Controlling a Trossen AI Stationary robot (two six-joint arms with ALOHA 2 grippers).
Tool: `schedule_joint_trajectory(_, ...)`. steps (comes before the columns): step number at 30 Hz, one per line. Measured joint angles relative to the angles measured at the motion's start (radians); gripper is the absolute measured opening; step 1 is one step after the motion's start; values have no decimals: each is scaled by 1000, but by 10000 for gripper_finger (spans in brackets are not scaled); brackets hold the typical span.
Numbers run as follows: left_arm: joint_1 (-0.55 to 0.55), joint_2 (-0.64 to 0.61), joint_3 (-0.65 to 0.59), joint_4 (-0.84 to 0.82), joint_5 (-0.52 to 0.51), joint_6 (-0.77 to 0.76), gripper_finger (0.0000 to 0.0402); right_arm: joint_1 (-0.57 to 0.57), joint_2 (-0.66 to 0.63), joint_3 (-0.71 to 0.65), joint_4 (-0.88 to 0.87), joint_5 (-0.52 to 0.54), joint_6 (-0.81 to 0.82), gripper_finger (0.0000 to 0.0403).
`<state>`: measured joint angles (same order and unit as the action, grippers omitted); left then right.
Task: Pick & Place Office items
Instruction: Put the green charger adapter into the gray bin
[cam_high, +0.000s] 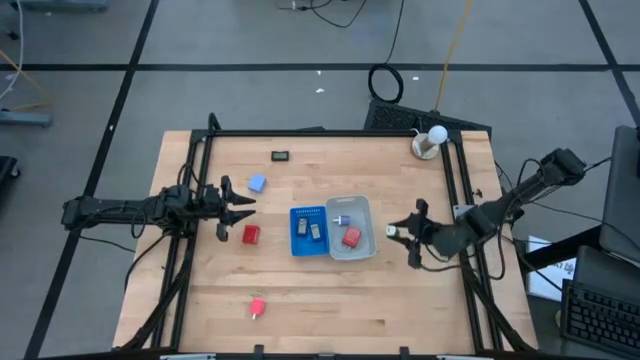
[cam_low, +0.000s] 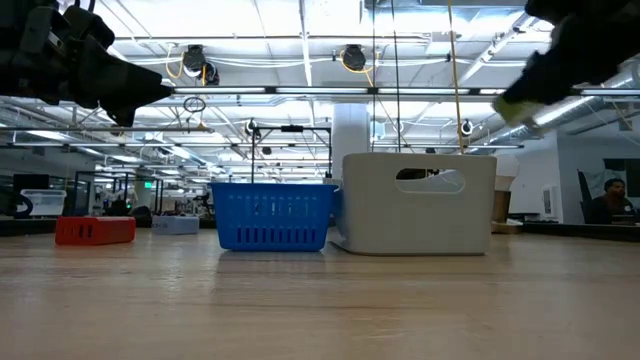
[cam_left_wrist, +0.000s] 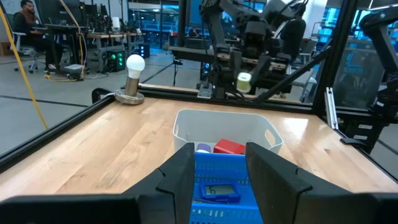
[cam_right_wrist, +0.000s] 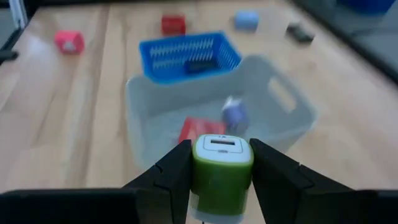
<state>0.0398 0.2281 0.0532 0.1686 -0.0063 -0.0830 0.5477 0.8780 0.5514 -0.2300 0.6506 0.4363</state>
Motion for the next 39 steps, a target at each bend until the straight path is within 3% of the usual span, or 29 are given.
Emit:
schedule_joint_trajectory(10, 0, 0, 0, 0, 0, 0, 145, -278, -143, -152, 326, -189, -329, 137)
schedule_joint_trajectory(18, 0, 0, 0, 0, 0, 0, 145, -481, -154, -251, 582, -420, -438, 134)
schedule_joint_trajectory(31, 0, 0, 0, 0, 0, 0, 145, -686, -154, -315, 660, -671, -469, 133)
schedule_joint_trajectory(39, 0, 0, 0, 0, 0, 0, 145, -785, -153, -315, 660, -685, -487, 137)
